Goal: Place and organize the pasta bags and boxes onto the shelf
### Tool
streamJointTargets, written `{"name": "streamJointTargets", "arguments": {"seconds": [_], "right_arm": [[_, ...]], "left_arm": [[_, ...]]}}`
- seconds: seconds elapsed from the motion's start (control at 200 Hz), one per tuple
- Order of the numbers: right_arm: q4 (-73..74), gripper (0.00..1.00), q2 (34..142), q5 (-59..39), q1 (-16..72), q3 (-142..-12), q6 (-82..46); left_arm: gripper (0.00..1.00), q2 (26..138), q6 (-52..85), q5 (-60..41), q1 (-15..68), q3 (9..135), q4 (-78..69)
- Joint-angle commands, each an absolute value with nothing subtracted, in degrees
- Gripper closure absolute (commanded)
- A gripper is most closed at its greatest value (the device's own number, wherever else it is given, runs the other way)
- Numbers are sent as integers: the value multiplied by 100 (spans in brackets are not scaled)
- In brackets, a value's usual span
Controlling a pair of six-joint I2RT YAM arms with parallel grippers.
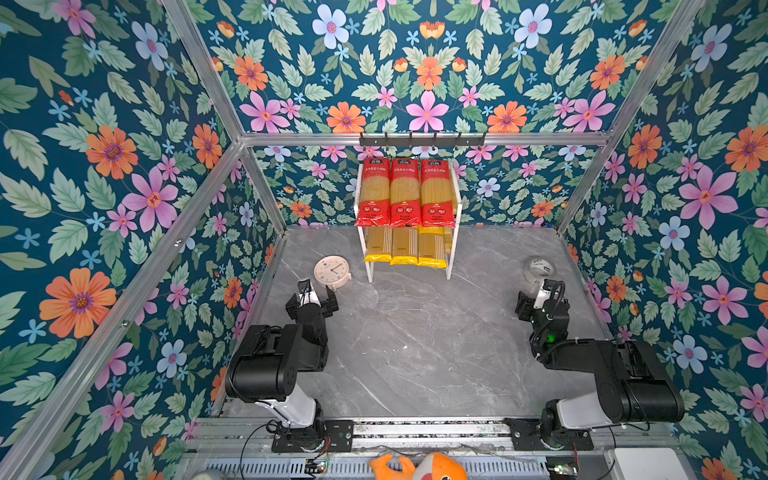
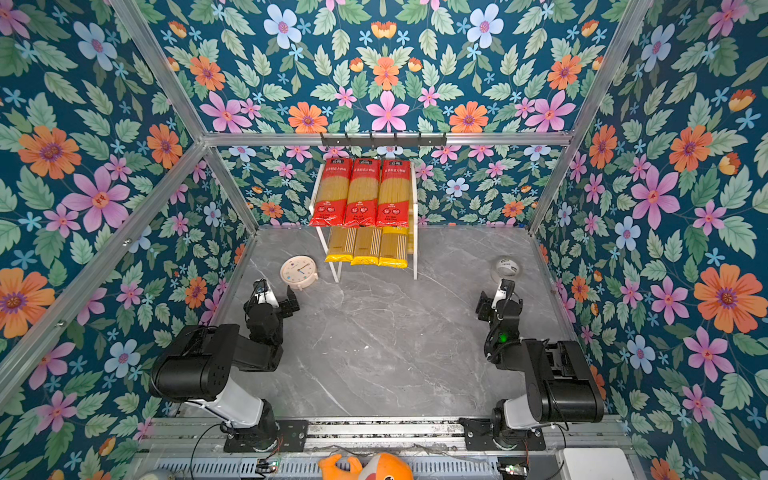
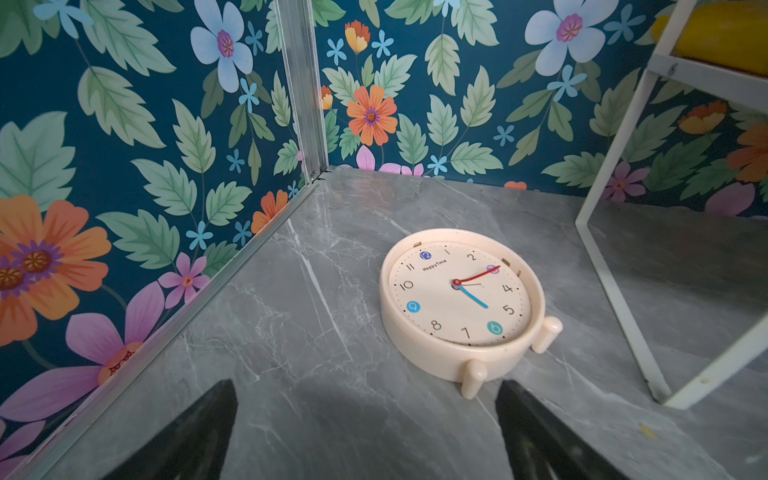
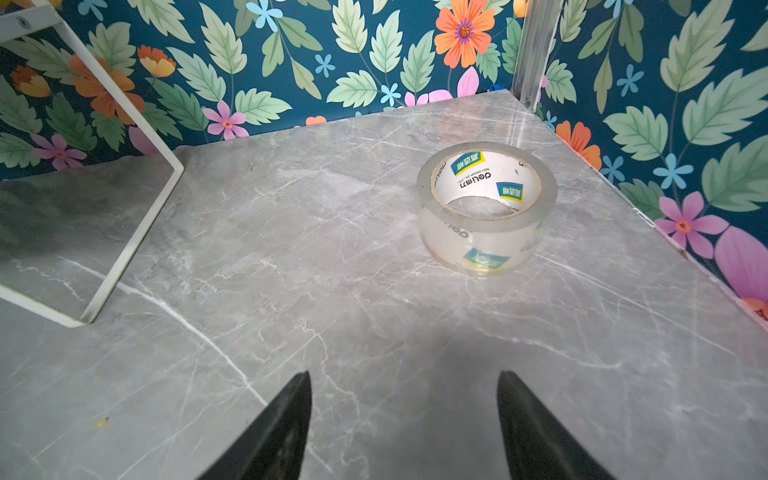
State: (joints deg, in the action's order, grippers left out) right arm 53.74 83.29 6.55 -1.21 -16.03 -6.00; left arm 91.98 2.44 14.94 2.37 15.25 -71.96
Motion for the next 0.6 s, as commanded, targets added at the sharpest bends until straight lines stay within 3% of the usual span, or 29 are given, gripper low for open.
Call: {"name": "streamJointTargets", "arguments": {"seconds": [0.0, 0.59], "right_arm": [[5503, 29, 8349, 905, -46, -1657, -449], [5536, 28, 8358, 1011, 35, -1652, -375]], "left_arm": [[0, 9185, 248, 1479, 240, 1547, -7198], [0, 9216, 88, 1507, 357, 1600, -7154]]}}
